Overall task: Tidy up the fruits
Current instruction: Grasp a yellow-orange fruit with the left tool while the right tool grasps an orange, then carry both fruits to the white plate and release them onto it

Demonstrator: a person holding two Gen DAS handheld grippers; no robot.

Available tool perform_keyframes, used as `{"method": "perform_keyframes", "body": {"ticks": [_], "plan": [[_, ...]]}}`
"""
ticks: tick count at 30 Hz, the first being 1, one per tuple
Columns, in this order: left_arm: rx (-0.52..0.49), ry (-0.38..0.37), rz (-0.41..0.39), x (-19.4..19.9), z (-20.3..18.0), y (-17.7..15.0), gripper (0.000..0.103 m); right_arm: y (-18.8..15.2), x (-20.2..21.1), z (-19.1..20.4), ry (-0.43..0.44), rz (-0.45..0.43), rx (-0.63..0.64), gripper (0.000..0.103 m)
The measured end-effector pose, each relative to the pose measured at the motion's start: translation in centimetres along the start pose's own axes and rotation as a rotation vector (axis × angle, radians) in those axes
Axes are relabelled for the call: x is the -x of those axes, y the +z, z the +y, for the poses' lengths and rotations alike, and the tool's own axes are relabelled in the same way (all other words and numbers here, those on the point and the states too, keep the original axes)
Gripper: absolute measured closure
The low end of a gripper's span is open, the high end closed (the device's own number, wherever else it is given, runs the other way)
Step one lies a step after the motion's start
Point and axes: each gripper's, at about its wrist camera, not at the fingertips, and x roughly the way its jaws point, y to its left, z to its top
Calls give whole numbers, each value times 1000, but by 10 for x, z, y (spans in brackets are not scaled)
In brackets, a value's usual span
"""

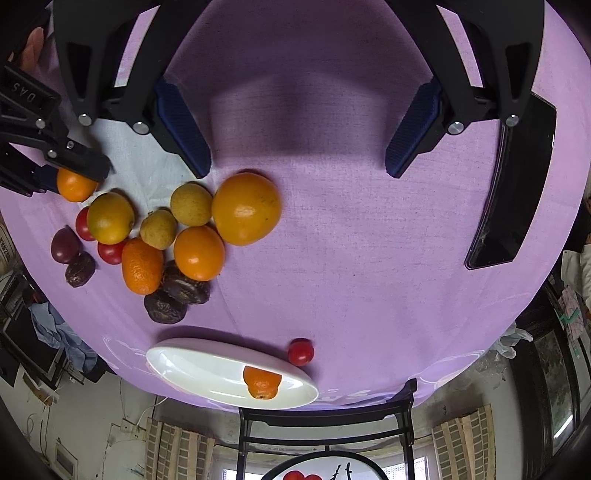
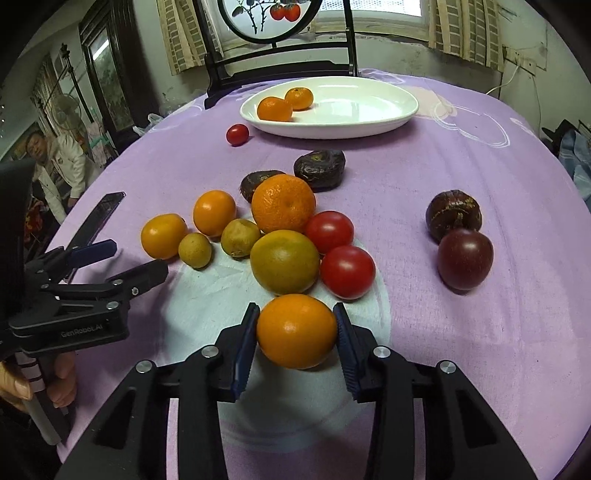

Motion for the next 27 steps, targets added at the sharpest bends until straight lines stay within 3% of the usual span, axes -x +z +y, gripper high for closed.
{"method": "perform_keyframes", "body": {"ticks": [9, 13, 17, 18, 19, 20, 27], "plan": [[-45, 32, 47, -9, -10, 2, 10, -8, 21, -13, 58, -65, -26, 62], [-35, 11, 56, -13, -12, 10, 20, -10, 20, -23, 101, -60, -64, 62], [-34, 19, 52, -19, -14, 19, 24, -11, 22, -25, 124, -71, -71, 62], [-29, 17, 50, -20, -14, 22, 28, -11, 22, -26, 127, -69, -77, 62], [-27, 17, 48, -20, -15, 24, 41, -11, 21, -28, 130, -65, -86, 62], [-40, 2, 43, -18, -19, 26, 62, -11, 20, -29, 131, -61, -96, 62], [-52, -12, 65, -6, -27, 19, 66, -12, 23, -29, 129, -74, -96, 62]]}}
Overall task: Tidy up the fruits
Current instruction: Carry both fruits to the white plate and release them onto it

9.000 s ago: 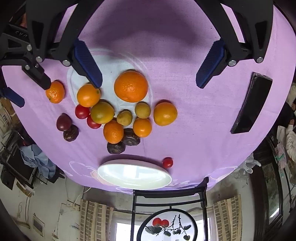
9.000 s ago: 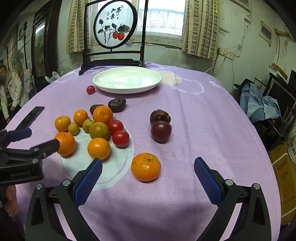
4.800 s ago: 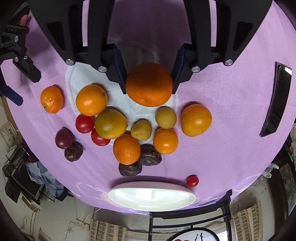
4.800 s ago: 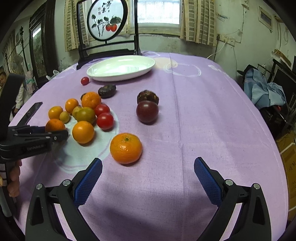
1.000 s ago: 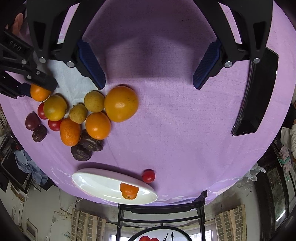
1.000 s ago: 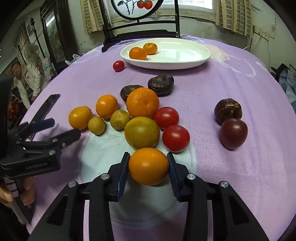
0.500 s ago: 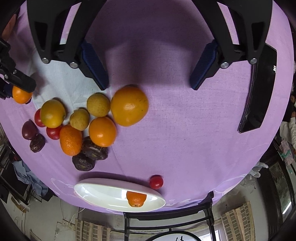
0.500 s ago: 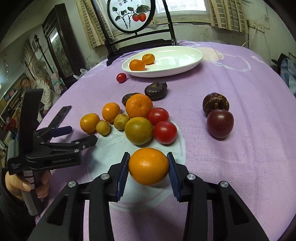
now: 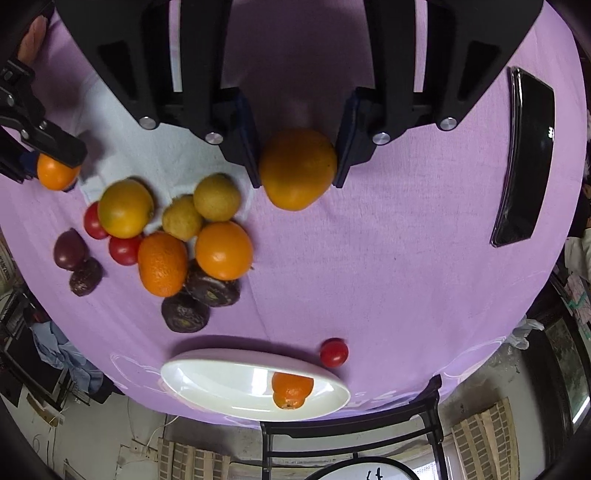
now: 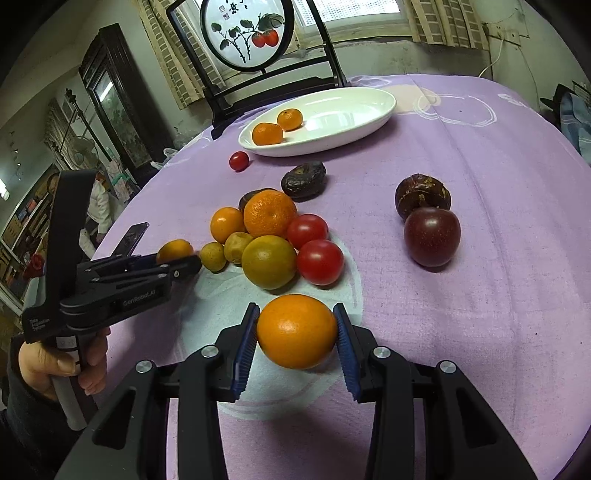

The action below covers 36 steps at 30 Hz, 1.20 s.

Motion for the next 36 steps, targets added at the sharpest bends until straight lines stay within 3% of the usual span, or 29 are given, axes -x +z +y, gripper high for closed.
{"method": "perform_keyframes", "body": {"ticks": [11, 19, 22, 28, 36], "plan": [[-13, -72, -68, 52, 5, 12, 66, 17, 30, 13, 41, -59, 29, 62], [-45, -127, -139, 75, -8, 81, 66, 85, 59, 25, -47, -122, 180, 62], [-68, -130, -139, 63, -22, 115, 66, 109, 54, 18, -77, -138, 197, 62], [-64, -120, -81, 2, -44, 171, 66, 163, 5, -9, -99, -83, 175, 62], [-45, -73, 2, -76, -49, 202, 66, 208, -77, -46, -122, 27, 165, 62]]}}
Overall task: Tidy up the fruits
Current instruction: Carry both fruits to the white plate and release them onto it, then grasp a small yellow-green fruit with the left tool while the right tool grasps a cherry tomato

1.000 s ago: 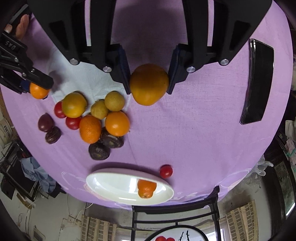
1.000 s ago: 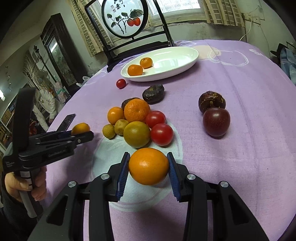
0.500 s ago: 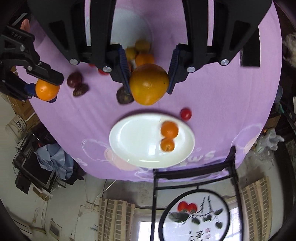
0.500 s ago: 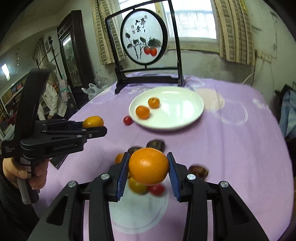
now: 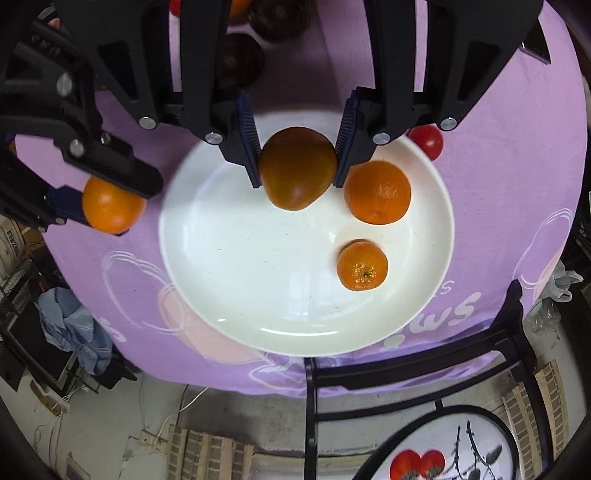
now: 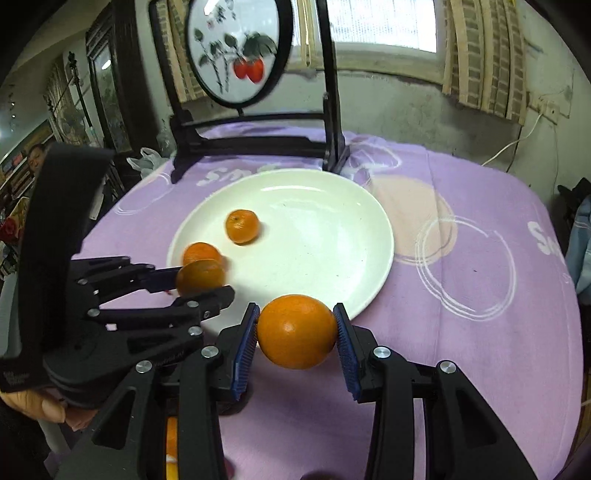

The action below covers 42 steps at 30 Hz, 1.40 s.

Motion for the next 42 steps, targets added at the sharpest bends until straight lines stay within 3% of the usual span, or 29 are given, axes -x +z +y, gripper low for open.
{"method": "perform_keyframes", "body": {"ticks": [4, 6, 8, 12, 14, 19, 28, 31, 34, 42], "plan": [[-11, 34, 18, -21, 2, 5, 66, 12, -34, -22, 82, 61, -105, 61], [-4, 36, 32, -26, 3, 6, 65, 15, -45, -23, 83, 86, -128, 61], [-5, 29, 21, -24, 2, 6, 60, 17, -48, -23, 73, 86, -145, 47], [-5, 42, -16, -7, 3, 5, 56, 14, -31, -22, 76, 32, -144, 46], [15, 41, -40, 7, 7, 2, 41, 9, -18, -23, 80, 22, -149, 46], [13, 89, -90, 38, 12, -12, 32, -11, 11, -23, 66, 10, -144, 46], [30, 113, -96, 76, 27, -69, 27, -67, 60, -13, 13, -10, -96, 44], [34, 110, -102, 87, 31, -93, 24, -91, 73, -5, -2, -16, -81, 37], [39, 108, -106, 97, 34, -119, 24, -117, 83, 5, -12, -9, -57, 37], [49, 82, -110, 116, 32, -187, 21, -169, 96, 29, 8, 4, -64, 37]]}}
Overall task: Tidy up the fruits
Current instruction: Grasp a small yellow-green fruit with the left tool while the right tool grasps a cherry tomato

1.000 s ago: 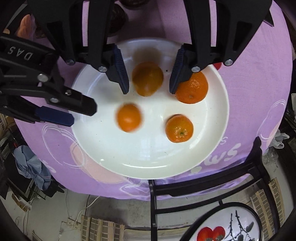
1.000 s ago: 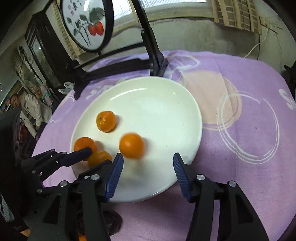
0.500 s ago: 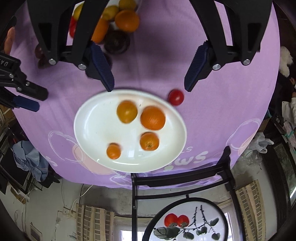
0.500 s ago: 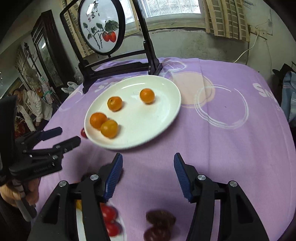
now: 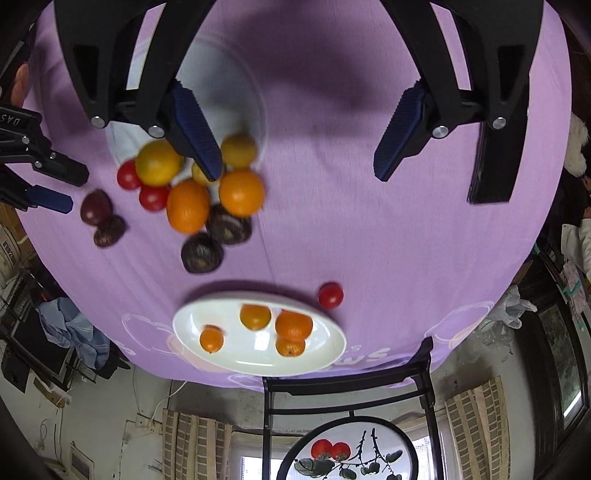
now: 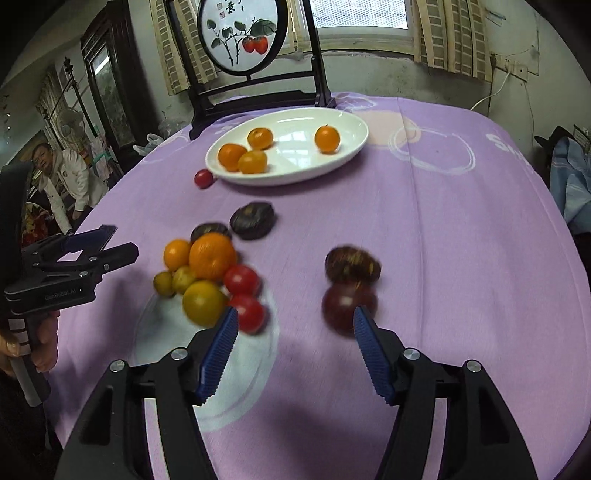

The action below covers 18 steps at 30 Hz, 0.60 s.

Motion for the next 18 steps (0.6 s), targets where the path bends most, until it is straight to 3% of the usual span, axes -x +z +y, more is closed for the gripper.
{"method": "perform_keyframes", "body": {"ticks": [6, 10, 14, 18], "plan": [[2, -10, 35, -5, -6, -26, 21, -24, 2, 20, -8, 21, 37, 37], [-4, -15, 54, -13, -9, -35, 21, -35, -8, 40, -82, 52, 137, 38], [-25, -27, 56, -16, -12, -38, 21, -34, -24, 44, -84, 88, 155, 53], [-19, -50, 64, -21, -10, -39, 20, -24, -35, 45, -88, 86, 160, 54]]}}
